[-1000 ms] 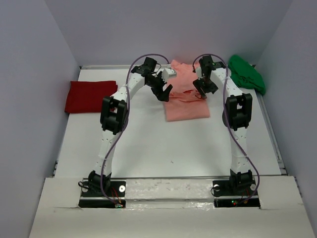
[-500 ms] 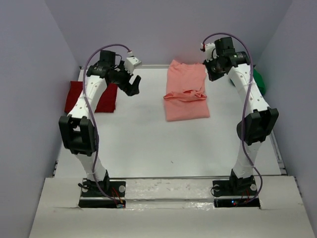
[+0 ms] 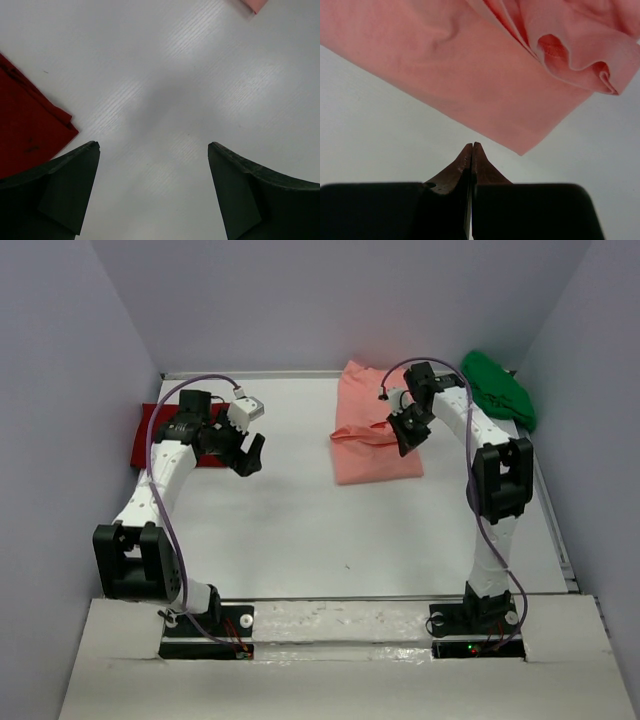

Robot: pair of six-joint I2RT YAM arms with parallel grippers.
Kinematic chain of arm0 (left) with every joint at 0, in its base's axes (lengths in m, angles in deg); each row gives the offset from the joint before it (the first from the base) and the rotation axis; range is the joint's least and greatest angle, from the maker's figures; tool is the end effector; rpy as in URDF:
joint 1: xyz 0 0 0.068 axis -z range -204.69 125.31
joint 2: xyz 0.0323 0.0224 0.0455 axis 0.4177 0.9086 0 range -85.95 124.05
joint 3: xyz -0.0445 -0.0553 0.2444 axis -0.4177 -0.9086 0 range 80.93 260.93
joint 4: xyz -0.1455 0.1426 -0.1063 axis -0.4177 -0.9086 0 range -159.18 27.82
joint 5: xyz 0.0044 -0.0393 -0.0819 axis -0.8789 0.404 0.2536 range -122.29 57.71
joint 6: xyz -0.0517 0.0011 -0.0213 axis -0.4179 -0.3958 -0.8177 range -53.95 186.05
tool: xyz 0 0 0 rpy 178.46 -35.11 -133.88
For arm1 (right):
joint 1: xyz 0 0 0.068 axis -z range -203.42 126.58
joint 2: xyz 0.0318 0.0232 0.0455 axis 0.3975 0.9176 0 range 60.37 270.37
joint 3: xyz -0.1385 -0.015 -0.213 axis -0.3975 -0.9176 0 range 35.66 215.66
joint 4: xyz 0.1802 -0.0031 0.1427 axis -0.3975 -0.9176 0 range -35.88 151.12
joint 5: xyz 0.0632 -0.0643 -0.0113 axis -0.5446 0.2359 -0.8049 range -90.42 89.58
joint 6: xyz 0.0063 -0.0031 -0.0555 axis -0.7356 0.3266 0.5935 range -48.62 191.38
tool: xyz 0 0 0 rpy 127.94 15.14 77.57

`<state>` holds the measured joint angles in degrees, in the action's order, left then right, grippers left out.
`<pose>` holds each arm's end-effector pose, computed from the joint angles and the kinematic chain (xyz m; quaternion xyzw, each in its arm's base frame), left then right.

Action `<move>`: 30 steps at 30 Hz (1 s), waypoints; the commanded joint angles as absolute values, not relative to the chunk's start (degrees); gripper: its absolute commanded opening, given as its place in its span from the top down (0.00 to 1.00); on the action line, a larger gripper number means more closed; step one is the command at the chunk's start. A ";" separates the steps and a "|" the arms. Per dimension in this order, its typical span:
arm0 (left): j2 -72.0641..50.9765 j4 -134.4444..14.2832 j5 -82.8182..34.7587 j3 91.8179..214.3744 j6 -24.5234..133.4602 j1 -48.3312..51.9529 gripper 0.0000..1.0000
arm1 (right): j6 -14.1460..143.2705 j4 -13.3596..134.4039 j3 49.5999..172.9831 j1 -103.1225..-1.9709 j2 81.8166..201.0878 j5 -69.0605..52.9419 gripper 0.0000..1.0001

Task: Fold and stack the t-shirts
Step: Fold the tshirt

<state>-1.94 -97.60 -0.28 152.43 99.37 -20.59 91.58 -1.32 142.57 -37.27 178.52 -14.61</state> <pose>0.2827 -0.0408 0.2908 0.3815 0.8180 -0.1620 0.3989 0.3720 0.1014 0.2404 -0.3044 0.9341 0.1143 0.1474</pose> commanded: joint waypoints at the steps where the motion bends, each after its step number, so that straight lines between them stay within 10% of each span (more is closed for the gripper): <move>1: -7.99 -93.22 -2.31 149.75 97.95 -21.70 0.01 | 92.38 1.35 143.94 -37.57 180.16 -14.92 1.00; 30: -15.20 -88.73 -4.34 143.51 97.07 -22.58 0.01 | 93.35 11.46 121.11 -39.23 177.19 -8.68 1.00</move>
<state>-12.91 -90.17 -4.76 144.17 97.69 -22.19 92.59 11.91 126.77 -37.81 180.22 -10.20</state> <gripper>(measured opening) 0.989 0.009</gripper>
